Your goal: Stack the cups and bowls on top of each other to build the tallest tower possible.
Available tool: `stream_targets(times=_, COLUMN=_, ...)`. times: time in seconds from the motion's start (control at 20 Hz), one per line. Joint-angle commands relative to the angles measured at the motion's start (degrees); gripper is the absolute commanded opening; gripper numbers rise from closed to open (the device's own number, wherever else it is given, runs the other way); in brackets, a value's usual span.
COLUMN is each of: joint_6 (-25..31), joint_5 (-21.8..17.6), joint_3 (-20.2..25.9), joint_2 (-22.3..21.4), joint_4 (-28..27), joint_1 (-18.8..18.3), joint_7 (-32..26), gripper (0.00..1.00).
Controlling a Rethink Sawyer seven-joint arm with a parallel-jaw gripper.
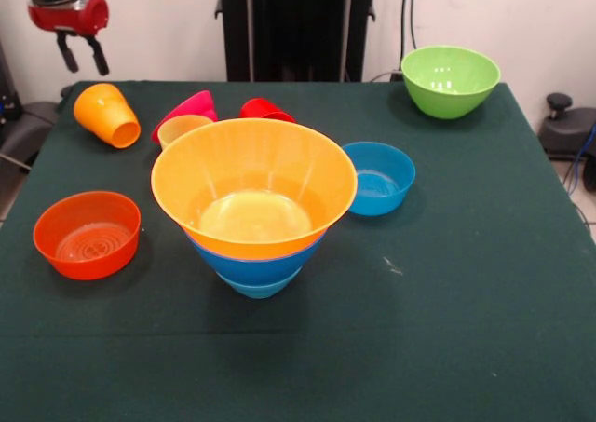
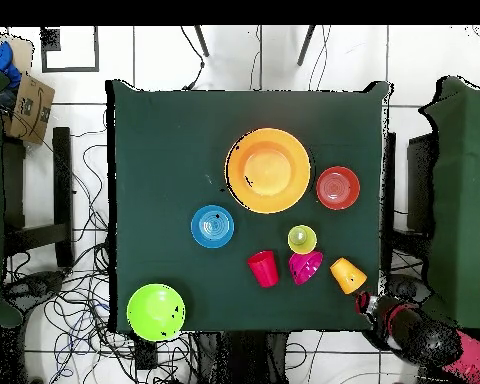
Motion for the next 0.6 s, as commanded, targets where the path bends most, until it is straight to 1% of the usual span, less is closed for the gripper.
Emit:
stream_targets(times=0.05, joint_6=-5.57, joint_5=4.28, joint_3=3.51, joint_2=2.81, joint_4=6.57, joint_1=-0.96, joint_7=6.00, gripper=1.00)
stream_targets(times=0.15, joint_6=-5.54, joint_5=5.21, joint_3=4.25, joint_2=2.23, joint_4=7.50, joint_1=-1.62, joint_7=5.34, gripper=1.00)
stream_targets(times=0.35, joint_6=-6.72, joint_5=5.79, joint_3=5.24, joint_2=4.75, joint_4=7.73, joint_1=-2.78, joint_7=3.96, gripper=1.00)
stream_targets(times=0.6, joint_6=-8.54, joint_5=4.41, joint_3=5.03, joint_2=7.04, joint_4=6.75, joint_1=-2.94, joint_7=3.03, gripper=1.00)
